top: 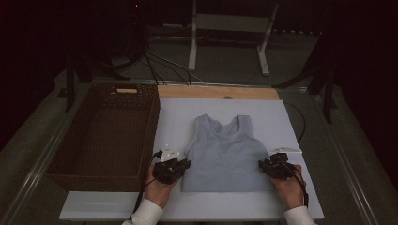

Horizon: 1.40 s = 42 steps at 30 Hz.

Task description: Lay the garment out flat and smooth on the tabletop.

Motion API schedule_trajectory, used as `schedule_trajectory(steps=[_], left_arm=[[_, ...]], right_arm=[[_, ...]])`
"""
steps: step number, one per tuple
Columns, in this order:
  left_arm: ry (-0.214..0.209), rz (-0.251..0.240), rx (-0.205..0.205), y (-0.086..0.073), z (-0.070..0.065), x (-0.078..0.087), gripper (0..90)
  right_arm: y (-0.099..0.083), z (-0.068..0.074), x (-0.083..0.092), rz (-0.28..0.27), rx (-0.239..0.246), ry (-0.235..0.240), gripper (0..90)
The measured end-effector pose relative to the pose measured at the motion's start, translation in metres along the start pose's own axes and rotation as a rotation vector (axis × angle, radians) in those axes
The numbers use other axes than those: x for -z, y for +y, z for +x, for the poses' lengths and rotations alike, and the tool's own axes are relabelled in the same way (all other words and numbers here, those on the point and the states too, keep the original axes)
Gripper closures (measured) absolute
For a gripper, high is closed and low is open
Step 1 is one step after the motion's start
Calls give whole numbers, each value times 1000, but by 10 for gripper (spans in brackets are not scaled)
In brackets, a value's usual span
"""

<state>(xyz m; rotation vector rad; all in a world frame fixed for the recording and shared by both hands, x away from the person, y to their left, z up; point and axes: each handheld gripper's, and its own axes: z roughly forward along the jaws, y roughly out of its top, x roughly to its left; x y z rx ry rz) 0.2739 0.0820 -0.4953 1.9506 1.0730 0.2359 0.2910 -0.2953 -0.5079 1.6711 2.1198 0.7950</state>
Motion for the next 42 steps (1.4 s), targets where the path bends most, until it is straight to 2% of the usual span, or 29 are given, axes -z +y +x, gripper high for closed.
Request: schedule_trajectory(steps=[5, 9, 19, 25, 26, 29, 32, 36, 42], left_arm=[[0, 0, 3, -1, 0, 1, 848], [-2, 4, 11, -2, 1, 3, 848], [-17, 13, 19, -8, -3, 10, 846], [-32, 20, 17, -11, -6, 14, 838], [-35, 16, 13, -11, -7, 14, 823], [-38, -16, 6, -8, -6, 14, 667], [-44, -36, 5, -4, -5, 12, 564], [-33, -45, 20, -1, -3, 5, 493], [-33, -30, 16, 0, -7, -6, 414]], right_arm=[[-3, 4, 5, 32, 9, 7, 841], [-9, 5, 14, 39, 8, 39, 845], [-25, 13, 38, 17, 32, 67, 845], [-33, 15, 46, 10, 40, 69, 845], [-34, 15, 47, 8, 42, 70, 845], [-34, 15, 48, 6, 38, 70, 844], [-34, 15, 47, 3, 41, 68, 845], [-33, 14, 48, -2, 46, 60, 845], [-31, 9, 47, -11, 37, 41, 846]])
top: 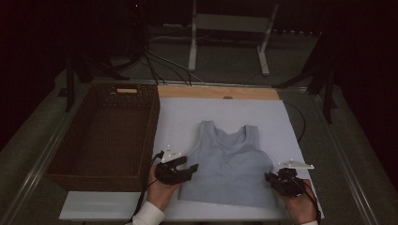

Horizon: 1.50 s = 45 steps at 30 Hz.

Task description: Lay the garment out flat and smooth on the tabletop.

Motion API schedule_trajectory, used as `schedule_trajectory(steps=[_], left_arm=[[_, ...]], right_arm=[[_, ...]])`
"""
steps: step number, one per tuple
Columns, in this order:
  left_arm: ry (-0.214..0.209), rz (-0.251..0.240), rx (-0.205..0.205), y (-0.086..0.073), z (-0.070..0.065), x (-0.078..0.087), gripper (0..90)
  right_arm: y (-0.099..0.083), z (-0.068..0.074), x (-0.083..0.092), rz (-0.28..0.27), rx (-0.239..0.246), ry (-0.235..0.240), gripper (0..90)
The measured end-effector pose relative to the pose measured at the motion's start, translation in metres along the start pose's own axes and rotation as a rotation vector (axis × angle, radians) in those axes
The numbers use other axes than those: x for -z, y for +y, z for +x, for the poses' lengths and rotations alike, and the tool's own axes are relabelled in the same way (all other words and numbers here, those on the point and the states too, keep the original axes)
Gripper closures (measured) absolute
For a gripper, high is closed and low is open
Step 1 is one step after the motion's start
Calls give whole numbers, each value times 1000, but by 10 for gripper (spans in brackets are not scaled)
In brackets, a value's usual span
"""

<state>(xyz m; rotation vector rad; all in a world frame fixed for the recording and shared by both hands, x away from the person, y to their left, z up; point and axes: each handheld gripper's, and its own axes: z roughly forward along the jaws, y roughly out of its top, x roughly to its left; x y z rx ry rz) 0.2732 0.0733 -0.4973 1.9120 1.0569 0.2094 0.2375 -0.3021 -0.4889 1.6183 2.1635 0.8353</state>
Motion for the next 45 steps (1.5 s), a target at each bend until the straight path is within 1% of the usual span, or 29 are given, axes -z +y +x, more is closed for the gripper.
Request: schedule_trajectory(steps=[4, 6, 11, 15, 21, 23, 27, 30, 31, 32, 34, 35, 36, 37, 40, 41, 42, 43, 45], left_arm=[[-6, 9, -9, 0, -3, -5, 401], [-7, 14, -12, 0, -4, -7, 403], [-15, 19, -13, -1, -6, -7, 418], [-16, 16, -15, -1, -8, -7, 415], [-7, -8, -5, 0, -6, -3, 380], [-5, -22, 0, 0, -5, -1, 355], [5, -43, -2, 1, -6, 3, 296], [8, -61, -11, 2, -6, 4, 266], [14, -69, -11, 2, -7, 5, 252], [14, -74, -9, 3, -7, 5, 229], [22, -85, -11, 3, -8, 5, 185], [25, -86, -13, 4, -8, 5, 166], [26, -86, -14, 4, -8, 5, 161], [28, -85, -16, 4, -8, 6, 153], [31, -88, -23, 4, -9, 6, 115], [30, -88, -23, 4, -9, 6, 99], [26, -88, -27, 4, -9, 7, 86], [22, -88, -29, 4, -9, 7, 63], [14, -92, -30, 4, -9, 8, 31]], right_arm=[[2, -4, -1, -7, -2, -23, 846], [3, -6, -1, -11, -6, -27, 846], [3, -9, -2, -18, -9, -35, 846], [5, -12, -3, -26, -6, -56, 846], [5, -15, -2, -34, -11, -66, 846], [5, -16, -2, -39, -16, -69, 846], [4, -18, 0, -44, -26, -74, 845], [4, -20, 1, -53, -37, -59, 830], [4, -20, 1, -58, -41, -52, 806], [3, -21, 2, -68, -48, -47, 764], [3, -24, 3, -97, -64, -20, 626], [2, -26, 4, -112, -69, 1, 577], [2, -28, 4, -123, -73, 14, 537], [1, -30, 4, -134, -81, 21, 477], [1, -32, 5, -157, -91, 42, 408], [2, -33, 5, -171, -92, 50, 363], [2, -33, 5, -181, -94, 49, 326], [2, -33, 6, -202, -93, 38, 272], [2, -32, 8, -223, -84, 13, 216]])
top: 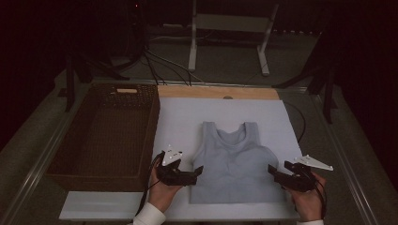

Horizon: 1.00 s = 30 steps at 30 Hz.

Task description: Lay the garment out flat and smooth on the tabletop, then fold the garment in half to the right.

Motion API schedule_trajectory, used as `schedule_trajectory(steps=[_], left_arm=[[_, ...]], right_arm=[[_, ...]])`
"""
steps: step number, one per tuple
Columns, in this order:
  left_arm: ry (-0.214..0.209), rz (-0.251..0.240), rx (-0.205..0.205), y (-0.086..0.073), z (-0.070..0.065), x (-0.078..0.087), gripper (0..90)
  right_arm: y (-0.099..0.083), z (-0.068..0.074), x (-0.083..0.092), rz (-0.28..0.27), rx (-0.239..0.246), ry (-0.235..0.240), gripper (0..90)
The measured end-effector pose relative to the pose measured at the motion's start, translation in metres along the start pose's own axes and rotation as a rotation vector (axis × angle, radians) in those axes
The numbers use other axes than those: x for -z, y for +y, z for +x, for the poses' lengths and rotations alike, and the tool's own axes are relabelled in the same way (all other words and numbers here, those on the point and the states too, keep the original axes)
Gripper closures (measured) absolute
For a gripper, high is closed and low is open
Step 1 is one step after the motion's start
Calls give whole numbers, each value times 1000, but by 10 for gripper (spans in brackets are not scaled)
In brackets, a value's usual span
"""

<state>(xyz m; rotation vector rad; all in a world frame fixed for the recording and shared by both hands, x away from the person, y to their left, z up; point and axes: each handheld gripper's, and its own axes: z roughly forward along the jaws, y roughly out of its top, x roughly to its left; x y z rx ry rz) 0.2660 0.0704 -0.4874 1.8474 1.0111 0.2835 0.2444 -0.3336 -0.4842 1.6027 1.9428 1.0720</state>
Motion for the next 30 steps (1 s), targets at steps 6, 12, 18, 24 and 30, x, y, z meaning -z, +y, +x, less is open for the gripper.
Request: schedule_trajectory(steps=[6, 12, 18, 24, 30], left_arm=[[-30, -11, 8, -1, -1, 0, 3], [-46, 6, 20, -5, -3, -4, 4], [-68, 26, 31, -11, -5, -8, 10], [-77, 58, 35, -15, -8, -13, 16], [-94, 95, 40, -20, -11, -17, 56]], right_arm=[[-1, -3, 3, -53, -18, -18, 133], [-3, -5, 4, -85, -30, -26, 128], [-2, -4, 8, -122, -27, -32, 129], [-2, -4, 11, -152, -29, -42, 135], [-2, -3, 12, -164, -23, -43, 139]])
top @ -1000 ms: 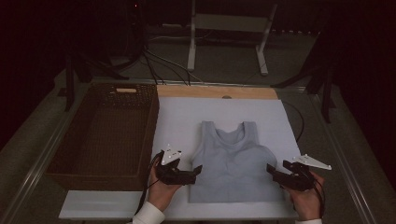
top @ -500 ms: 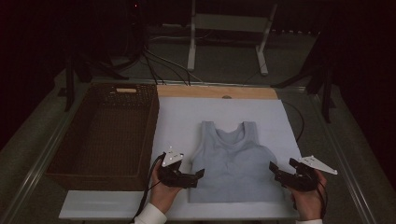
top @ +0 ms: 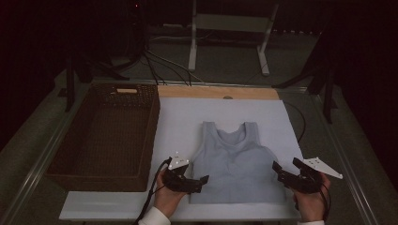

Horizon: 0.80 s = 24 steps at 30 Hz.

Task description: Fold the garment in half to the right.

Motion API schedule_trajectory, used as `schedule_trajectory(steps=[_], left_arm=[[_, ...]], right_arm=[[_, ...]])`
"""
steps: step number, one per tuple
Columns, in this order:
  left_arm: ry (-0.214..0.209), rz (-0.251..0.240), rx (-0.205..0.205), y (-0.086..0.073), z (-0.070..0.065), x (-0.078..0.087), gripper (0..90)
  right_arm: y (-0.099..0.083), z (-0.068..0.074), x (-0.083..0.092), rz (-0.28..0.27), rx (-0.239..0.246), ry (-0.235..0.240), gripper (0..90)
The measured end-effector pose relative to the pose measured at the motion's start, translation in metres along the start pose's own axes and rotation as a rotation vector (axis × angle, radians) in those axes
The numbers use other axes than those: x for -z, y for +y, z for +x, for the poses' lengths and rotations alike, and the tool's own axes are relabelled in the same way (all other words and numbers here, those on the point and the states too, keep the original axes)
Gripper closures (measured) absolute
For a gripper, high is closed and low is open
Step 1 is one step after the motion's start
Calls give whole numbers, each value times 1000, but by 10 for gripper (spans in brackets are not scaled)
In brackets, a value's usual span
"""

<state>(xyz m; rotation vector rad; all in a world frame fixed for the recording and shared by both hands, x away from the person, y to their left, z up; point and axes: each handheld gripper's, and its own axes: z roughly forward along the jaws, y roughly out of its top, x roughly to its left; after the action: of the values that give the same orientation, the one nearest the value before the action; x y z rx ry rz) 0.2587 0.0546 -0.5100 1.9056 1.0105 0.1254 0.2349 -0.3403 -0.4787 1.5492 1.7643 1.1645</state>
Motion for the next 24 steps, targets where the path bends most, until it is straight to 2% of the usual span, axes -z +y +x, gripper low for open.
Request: schedule_trajectory(steps=[4, 10, 13, 16, 20, 24], left_arm=[[-5, 15, -6, 0, 0, -3, 87], [25, 11, -16, 6, 2, -10, 177], [22, -16, -2, 8, 4, -9, 276], [9, -19, 11, 9, 6, -10, 392], [8, -11, 26, 8, 7, -12, 402], [11, -4, 35, 8, 8, -14, 363]], right_arm=[[0, 0, 1, -11, 3, -3, 142], [1, 1, 2, -14, 7, -1, 143], [1, 2, 2, -16, 9, 1, 143], [1, 3, 1, -16, 11, 2, 143], [1, 4, 2, -19, 18, 0, 143], [1, 4, 2, -23, 27, 0, 144]])
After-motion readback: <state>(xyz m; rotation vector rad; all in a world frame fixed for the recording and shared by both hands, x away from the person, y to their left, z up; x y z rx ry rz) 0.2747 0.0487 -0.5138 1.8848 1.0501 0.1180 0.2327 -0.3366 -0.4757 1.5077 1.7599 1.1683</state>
